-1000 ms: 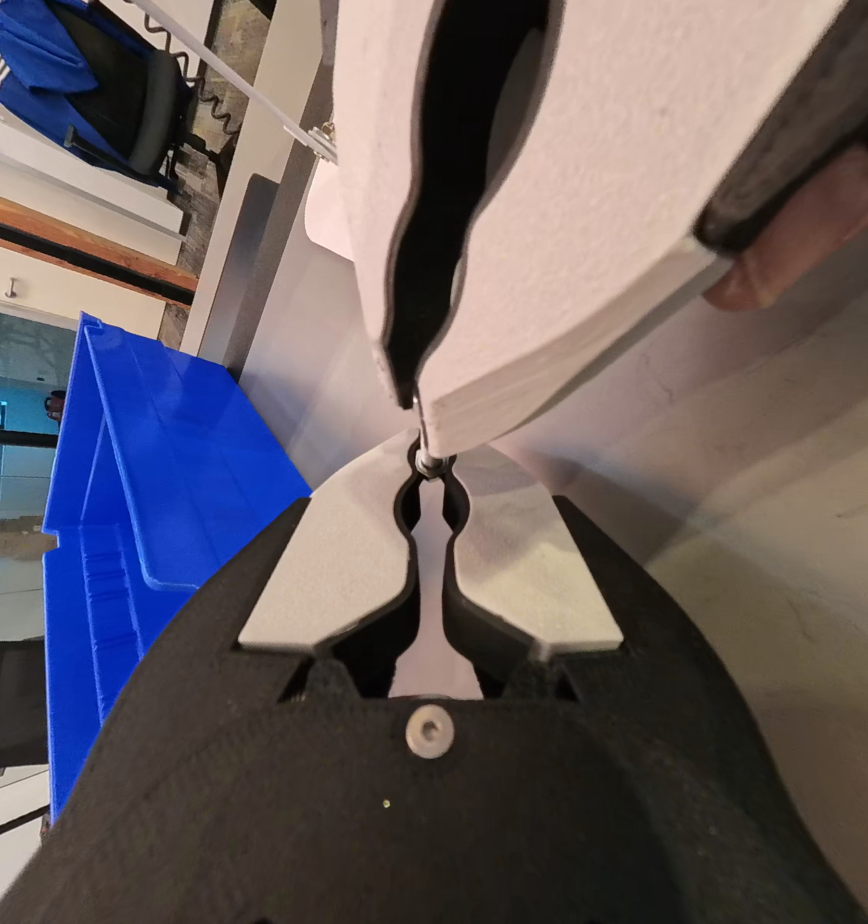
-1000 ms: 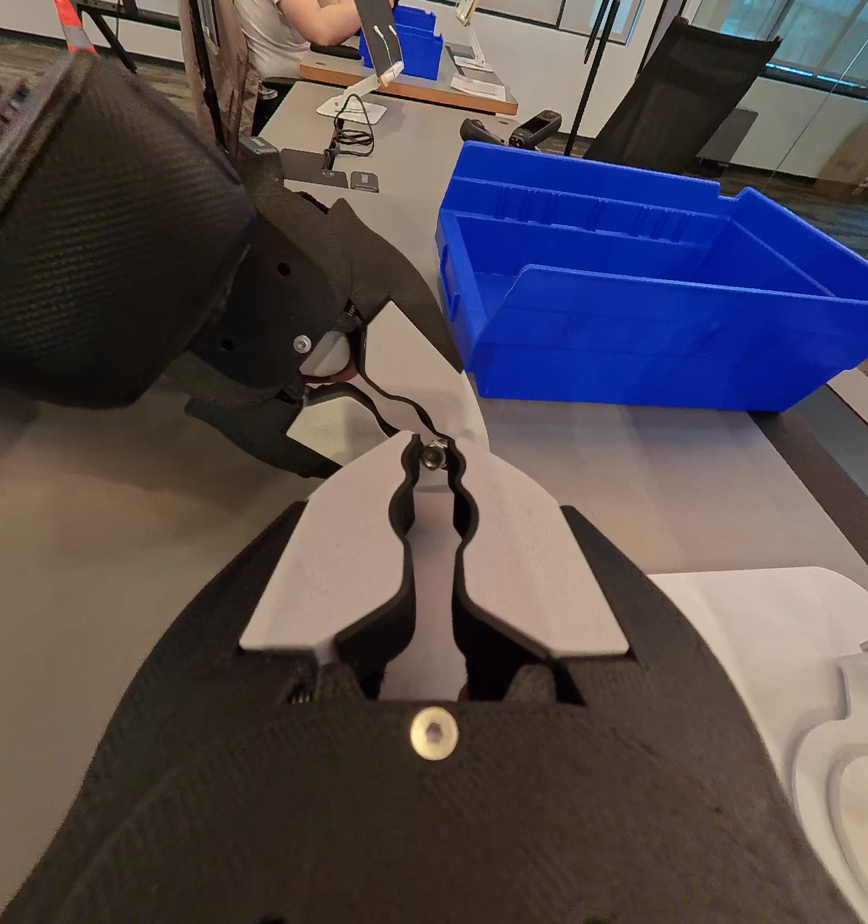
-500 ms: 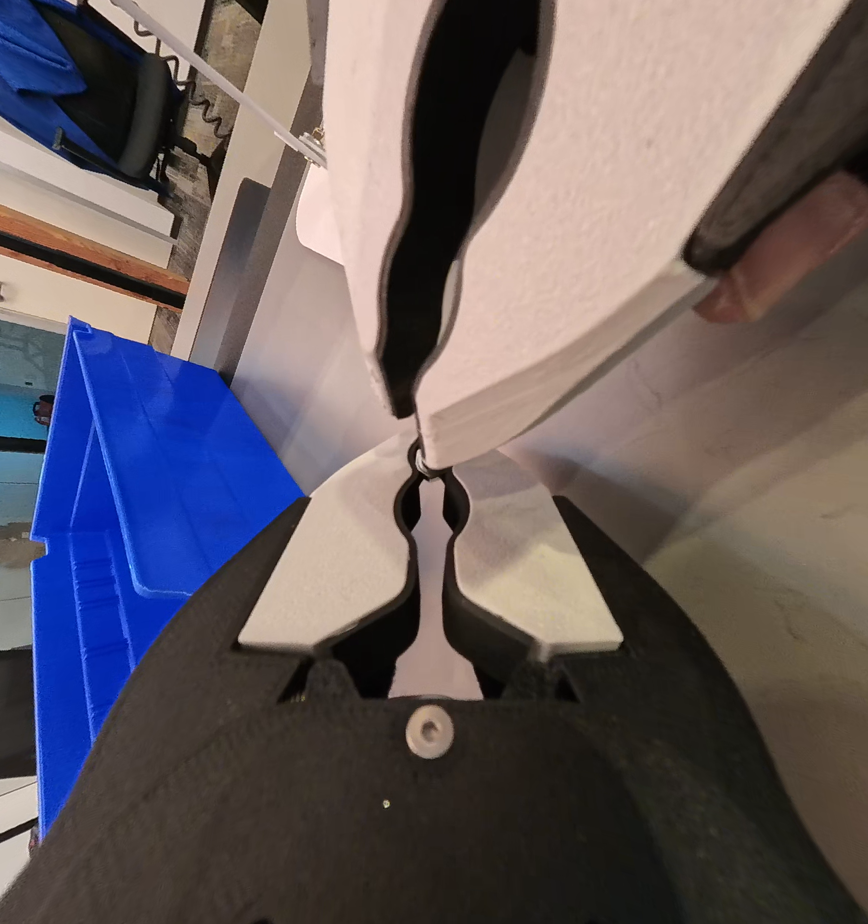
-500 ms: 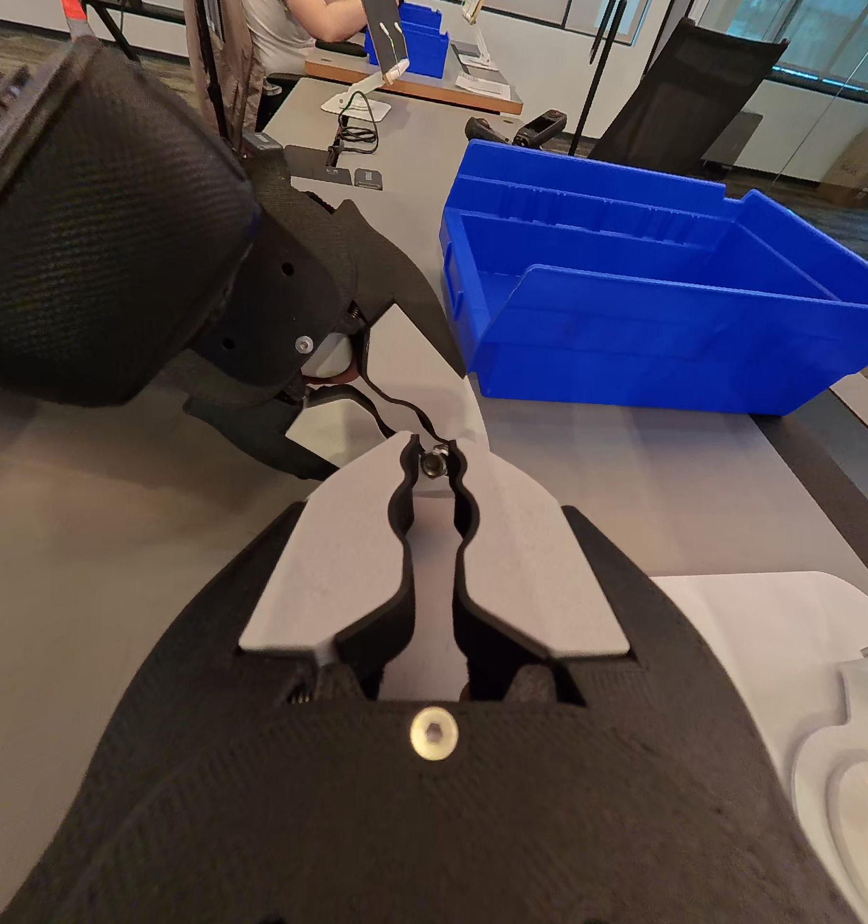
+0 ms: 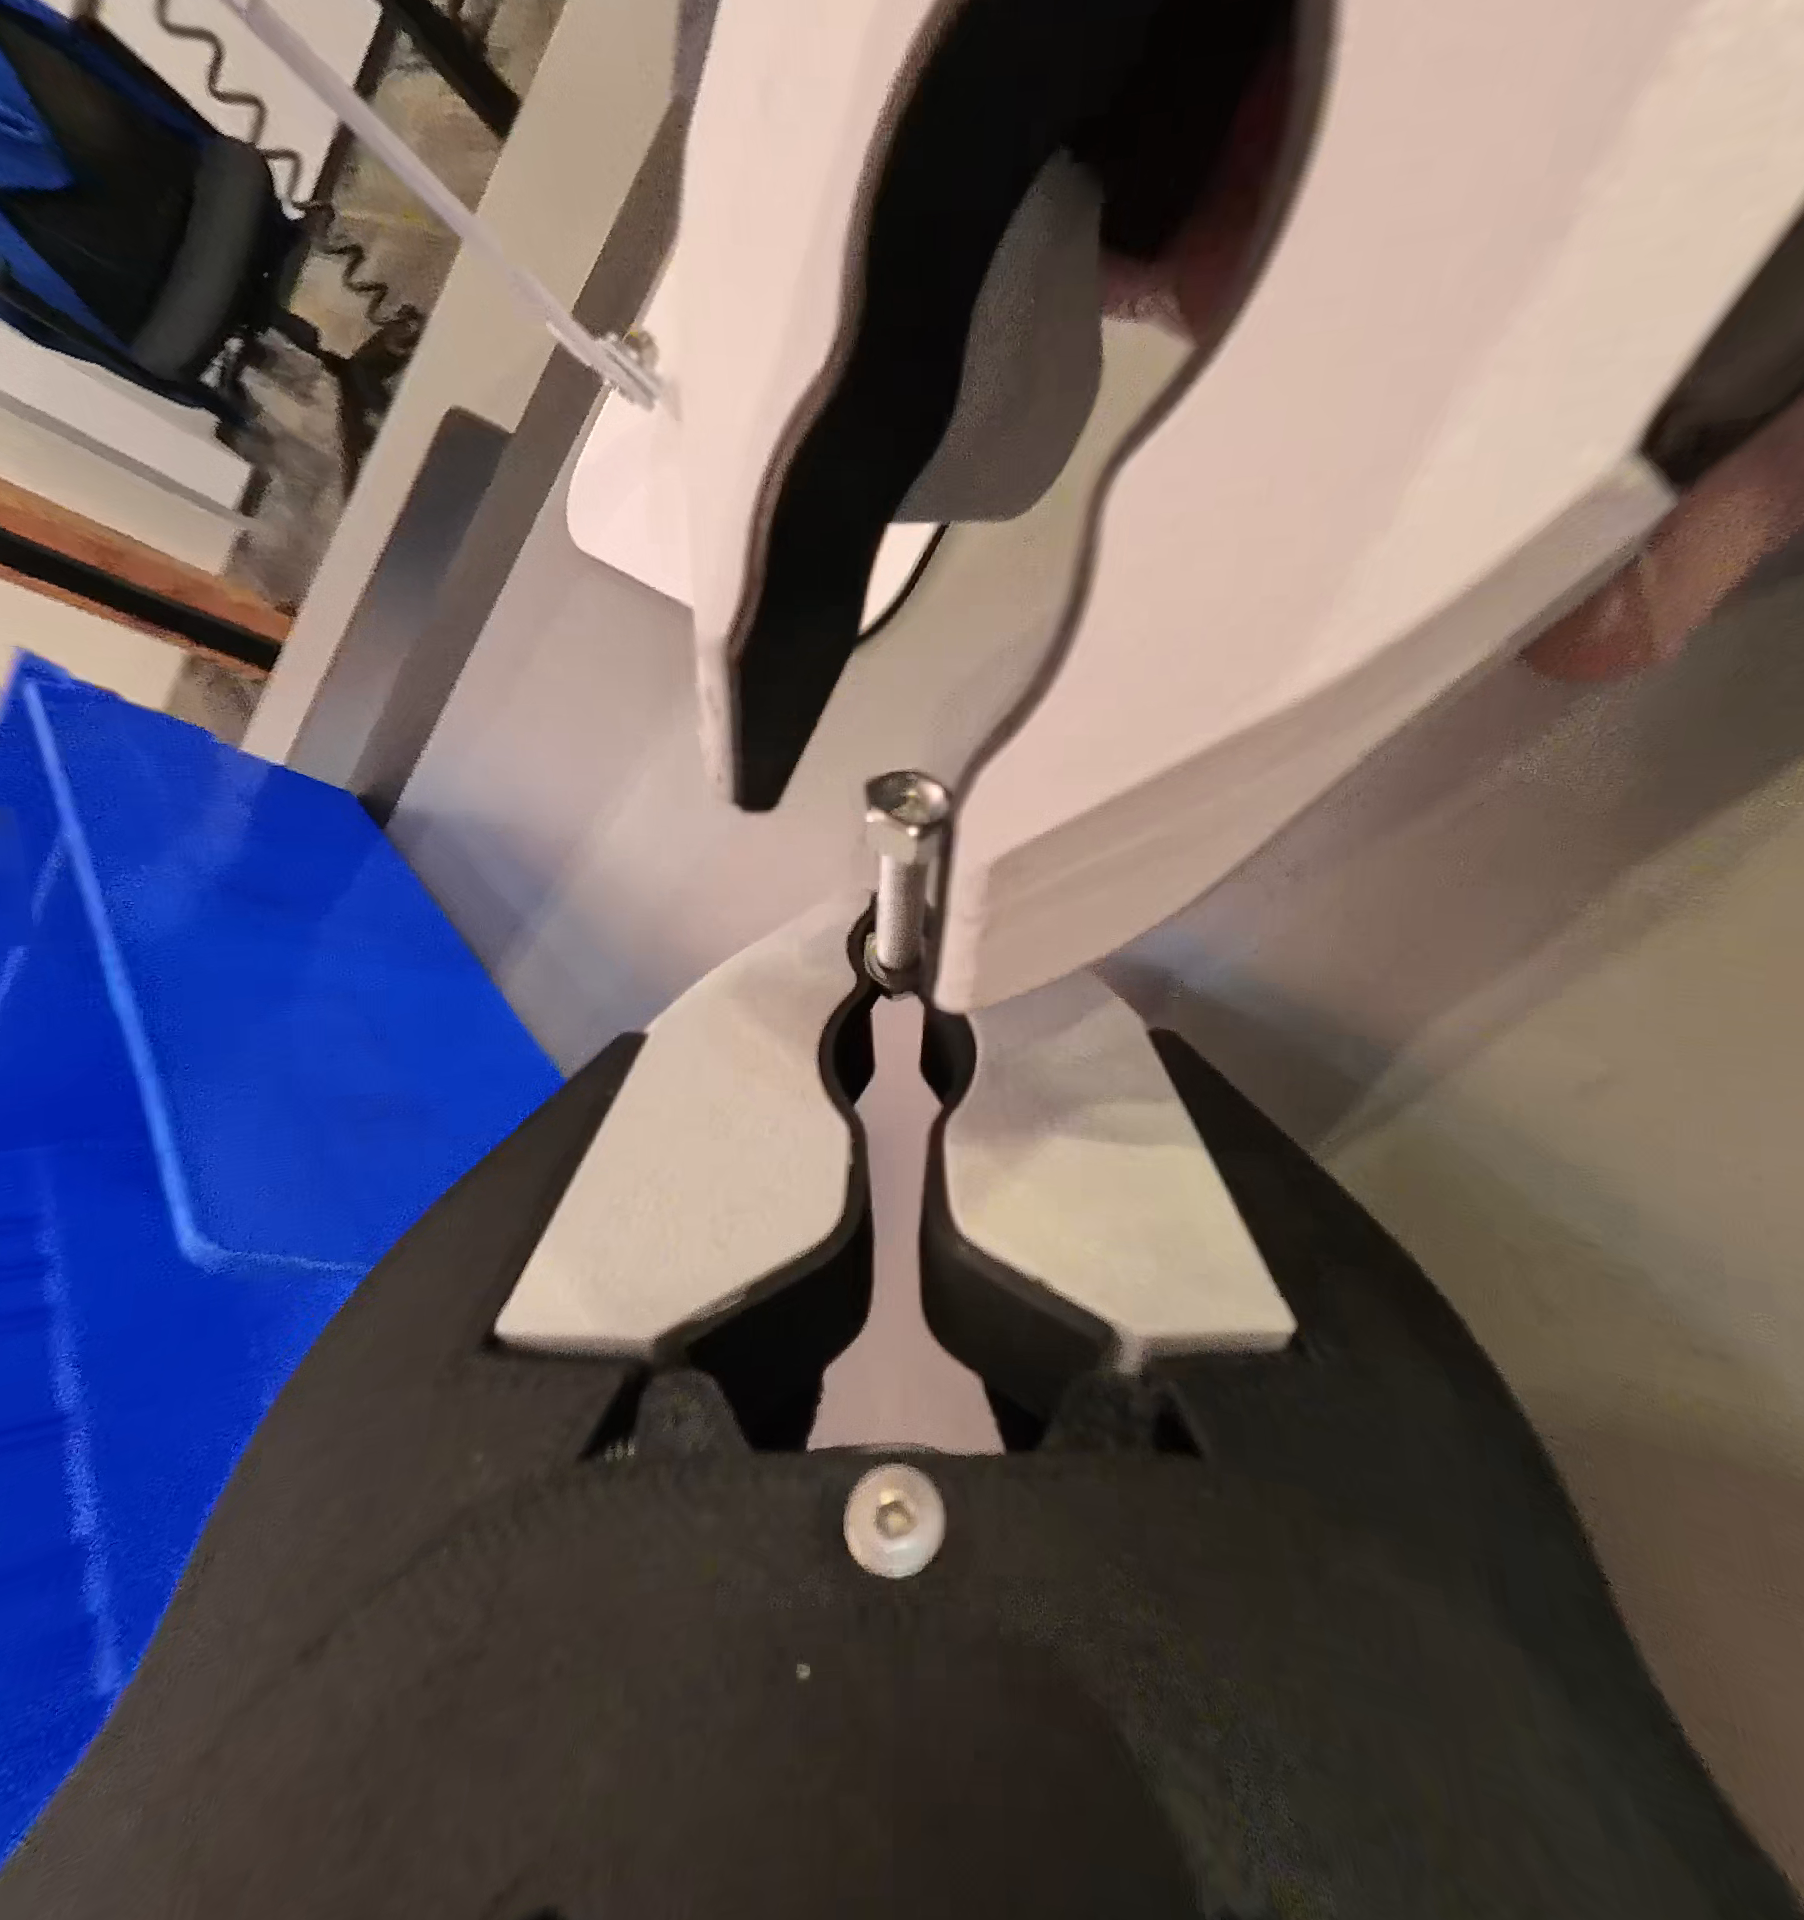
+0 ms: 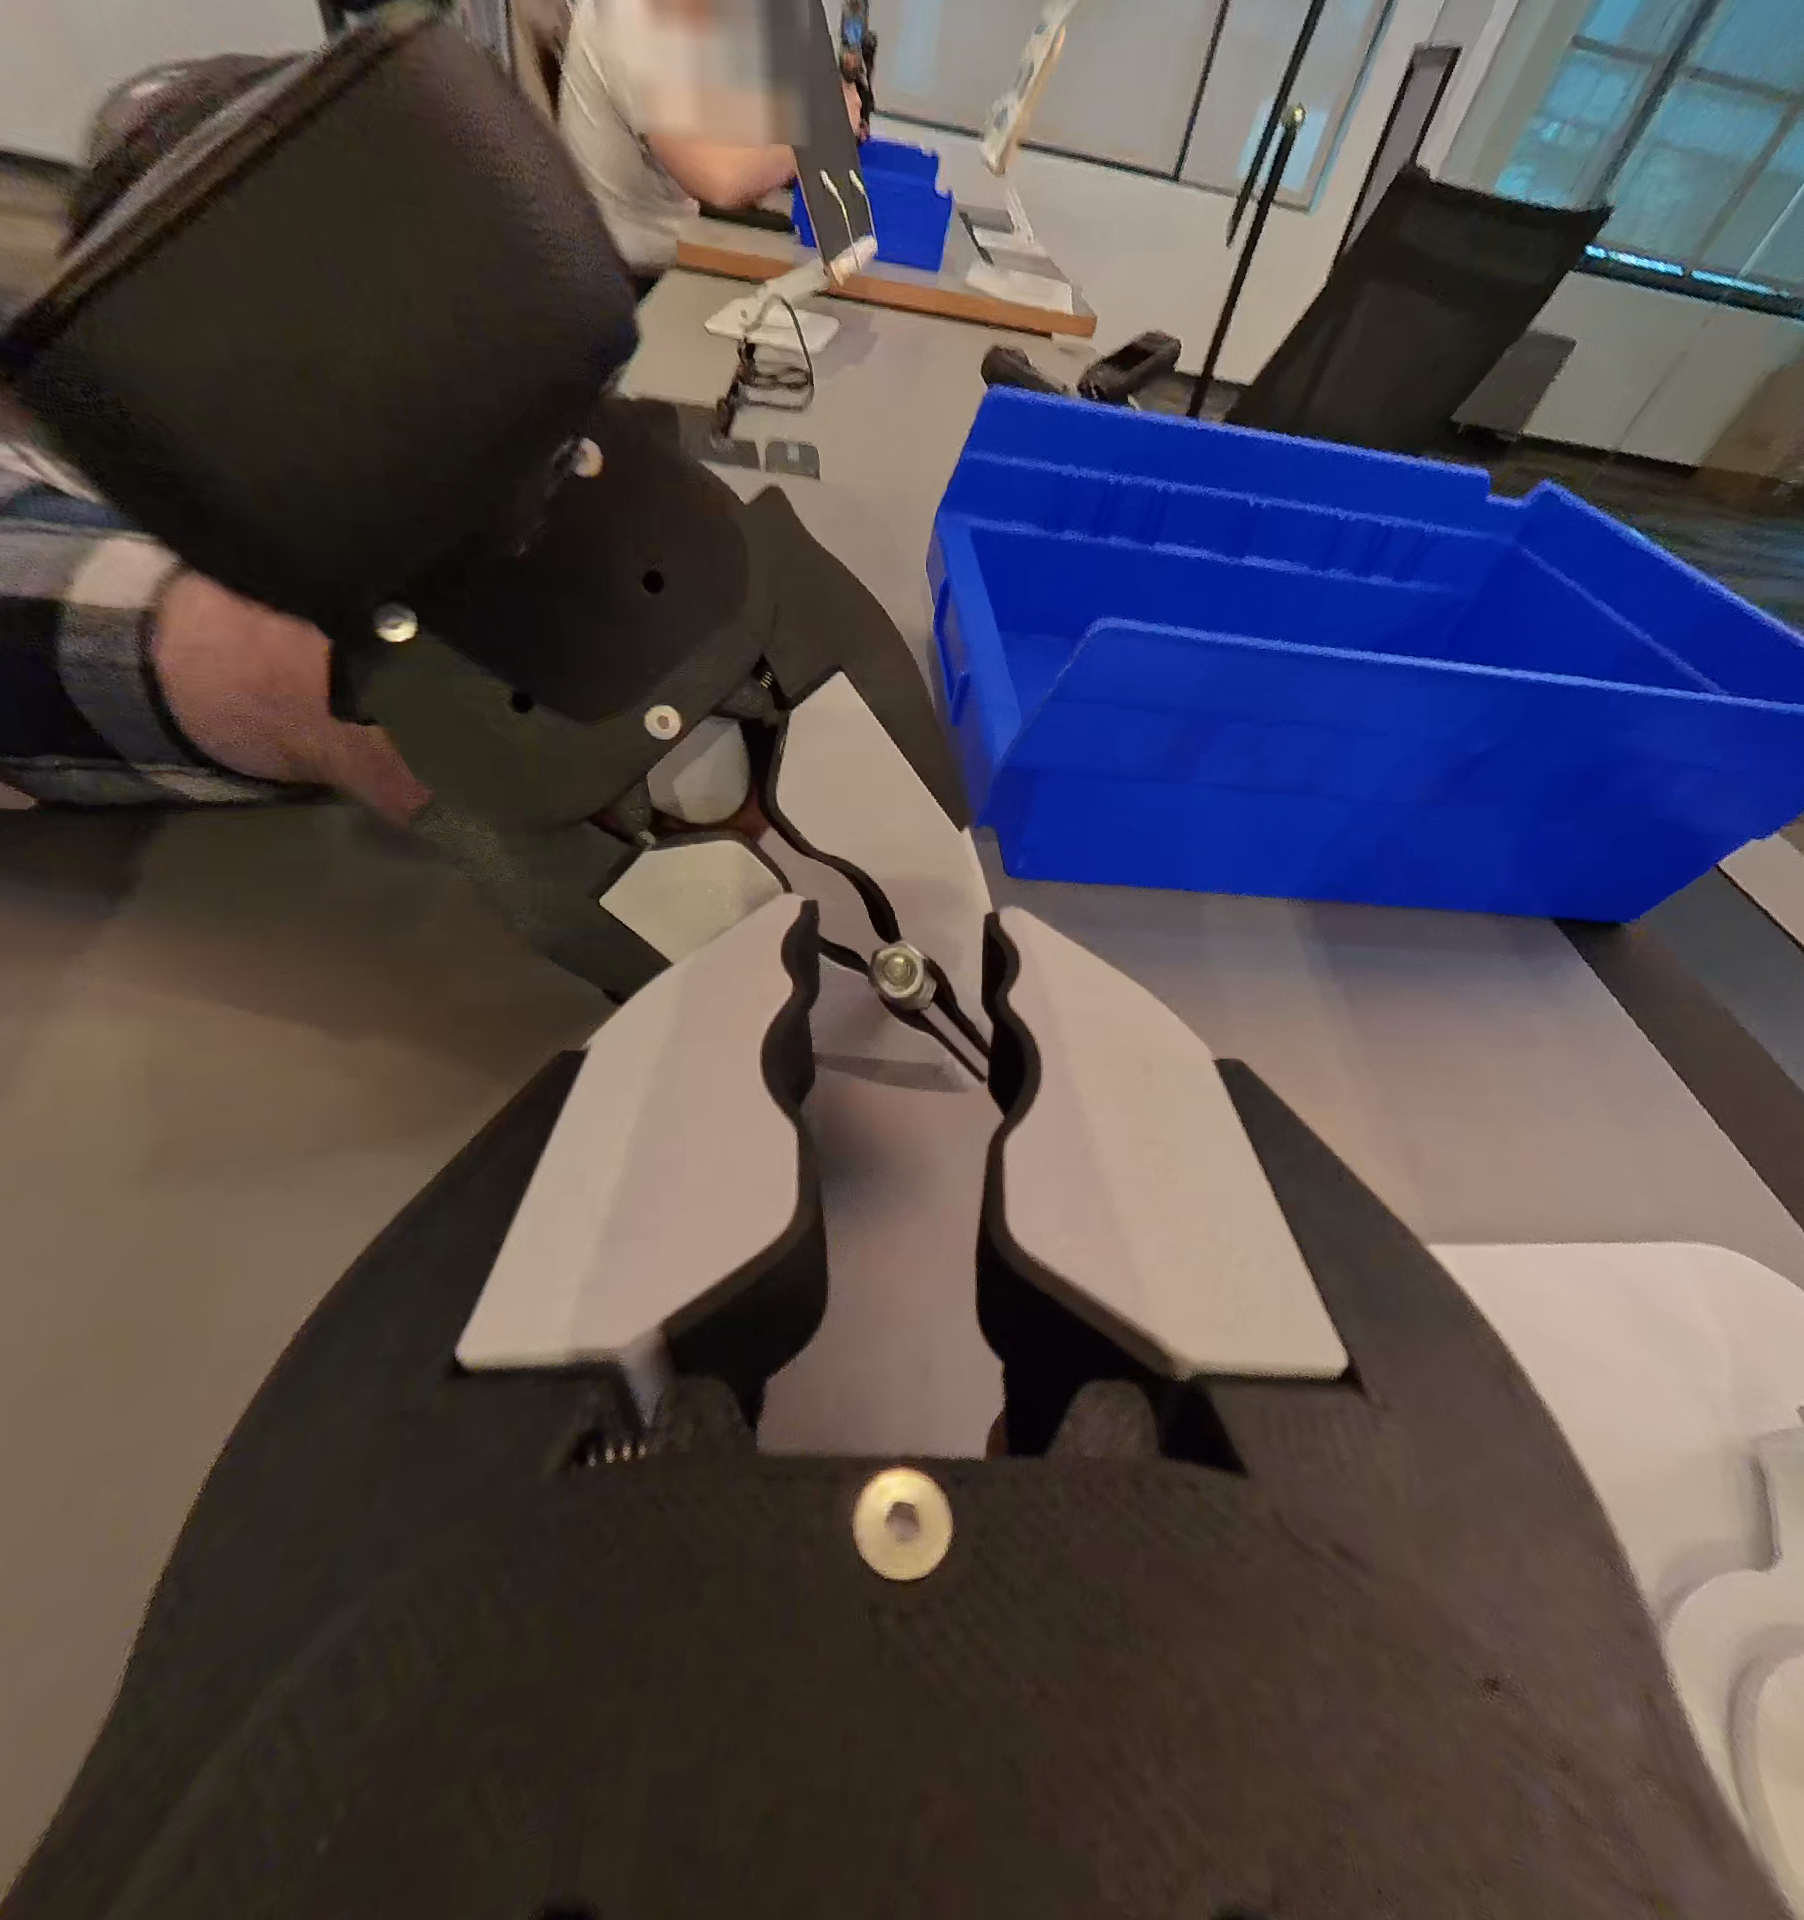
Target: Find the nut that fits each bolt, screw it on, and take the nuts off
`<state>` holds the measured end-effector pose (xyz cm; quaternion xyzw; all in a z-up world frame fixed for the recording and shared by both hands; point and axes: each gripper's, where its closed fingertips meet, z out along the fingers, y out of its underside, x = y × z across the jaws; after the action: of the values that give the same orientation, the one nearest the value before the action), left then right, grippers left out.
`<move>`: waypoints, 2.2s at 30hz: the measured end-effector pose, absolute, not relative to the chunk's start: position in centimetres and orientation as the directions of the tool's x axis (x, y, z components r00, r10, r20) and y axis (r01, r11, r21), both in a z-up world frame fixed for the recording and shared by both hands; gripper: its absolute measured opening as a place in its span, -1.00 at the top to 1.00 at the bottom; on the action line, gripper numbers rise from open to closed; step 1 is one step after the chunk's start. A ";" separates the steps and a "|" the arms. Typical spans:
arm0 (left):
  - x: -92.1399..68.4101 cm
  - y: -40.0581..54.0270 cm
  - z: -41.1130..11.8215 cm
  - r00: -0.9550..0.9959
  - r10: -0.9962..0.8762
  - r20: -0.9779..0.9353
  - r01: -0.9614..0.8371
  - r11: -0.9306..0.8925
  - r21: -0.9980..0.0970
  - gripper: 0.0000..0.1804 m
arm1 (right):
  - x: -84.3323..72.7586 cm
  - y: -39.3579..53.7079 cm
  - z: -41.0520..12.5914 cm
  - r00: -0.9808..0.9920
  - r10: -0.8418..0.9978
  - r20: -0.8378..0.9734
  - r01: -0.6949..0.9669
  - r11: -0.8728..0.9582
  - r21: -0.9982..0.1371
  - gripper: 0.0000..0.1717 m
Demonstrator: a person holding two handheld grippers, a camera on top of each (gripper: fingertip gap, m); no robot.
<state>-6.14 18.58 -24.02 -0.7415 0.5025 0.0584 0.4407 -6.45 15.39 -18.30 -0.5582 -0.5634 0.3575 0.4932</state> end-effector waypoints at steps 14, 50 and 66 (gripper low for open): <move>-3.9 16.6 -23.8 0.499 -0.844 -0.199 -0.613 -0.182 -0.769 0.97 | -6.8 13.3 -17.6 -0.065 0.995 0.079 0.162 0.088 -0.983 0.41; -1.6 12.4 -22.9 0.283 -0.953 0.112 -0.498 -0.246 -0.831 0.96 | -5.6 12.5 -17.7 -0.207 0.967 0.148 0.134 0.178 -0.975 0.79; -1.7 12.5 -22.9 0.286 -0.953 0.104 -0.503 -0.242 -0.830 0.97 | -5.7 12.1 -17.8 -0.220 0.964 0.151 0.140 0.185 -0.973 0.88</move>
<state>-1.68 12.46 -22.94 -0.7204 0.5053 -0.3191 0.3519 -5.65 12.14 -17.78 -0.4389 -0.6286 0.4637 0.4440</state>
